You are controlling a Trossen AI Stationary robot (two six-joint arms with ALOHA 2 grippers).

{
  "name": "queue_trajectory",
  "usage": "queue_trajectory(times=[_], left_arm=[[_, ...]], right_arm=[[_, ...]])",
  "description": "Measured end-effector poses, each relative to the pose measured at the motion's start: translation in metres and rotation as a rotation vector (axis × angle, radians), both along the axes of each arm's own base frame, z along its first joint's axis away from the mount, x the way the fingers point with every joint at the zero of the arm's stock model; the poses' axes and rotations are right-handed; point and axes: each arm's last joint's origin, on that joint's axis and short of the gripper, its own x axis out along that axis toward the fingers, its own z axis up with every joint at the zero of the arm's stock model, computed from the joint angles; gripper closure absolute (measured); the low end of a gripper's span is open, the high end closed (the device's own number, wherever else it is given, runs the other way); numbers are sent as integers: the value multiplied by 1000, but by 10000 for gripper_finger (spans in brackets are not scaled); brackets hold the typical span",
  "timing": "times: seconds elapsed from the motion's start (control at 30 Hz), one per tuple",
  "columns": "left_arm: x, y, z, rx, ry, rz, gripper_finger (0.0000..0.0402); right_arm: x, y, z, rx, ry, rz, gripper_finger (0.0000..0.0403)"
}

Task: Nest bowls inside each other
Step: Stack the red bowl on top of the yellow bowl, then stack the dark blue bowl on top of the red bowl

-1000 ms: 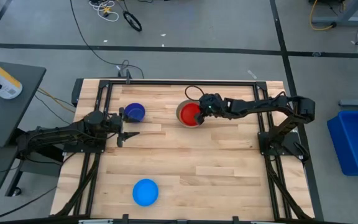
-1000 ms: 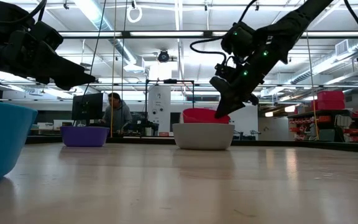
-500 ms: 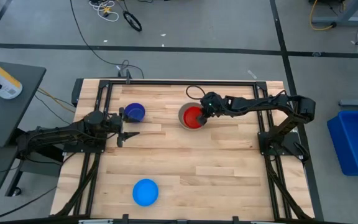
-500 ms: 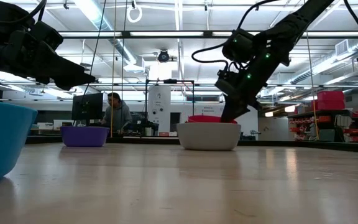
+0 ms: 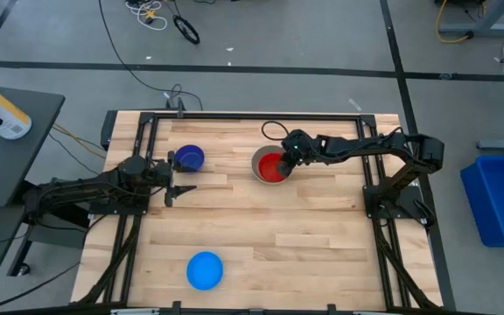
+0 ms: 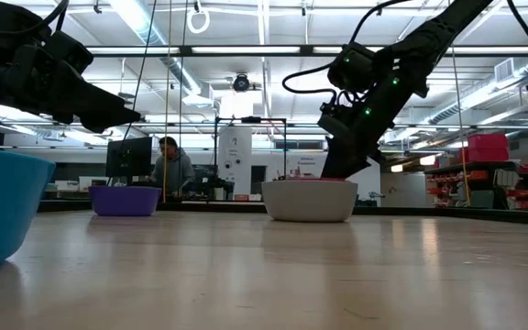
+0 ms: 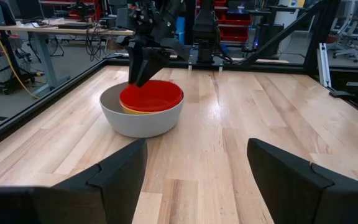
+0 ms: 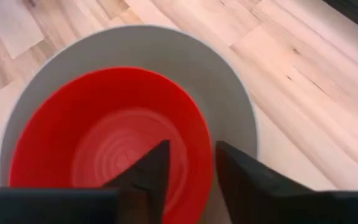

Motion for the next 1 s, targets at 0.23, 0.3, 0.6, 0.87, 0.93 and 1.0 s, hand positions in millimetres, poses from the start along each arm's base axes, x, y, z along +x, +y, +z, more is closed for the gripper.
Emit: queue_trajectory(times=[0.23, 0.3, 0.6, 0.87, 0.93, 1.0], left_arm=[[0, 0, 0, 0, 0, 0, 116], [0, 0, 0, 0, 0, 0, 116], [0, 3, -3, 19, 32, 100, 116], [3, 5, -9, 6, 105, 127, 116], [4, 5, -11, 3, 121, 128, 116], [5, 5, -11, 3, 119, 128, 116]], right_arm=[[3, 1, 2, -34, -19, 15, 190], [7, 3, 5, -95, -49, 18, 184], [32, 40, 51, -343, -388, 211, 189], [25, 110, 87, -405, -533, 414, 205], [22, 129, 89, -424, -533, 447, 209], [16, 146, 91, -446, -510, 459, 214]])
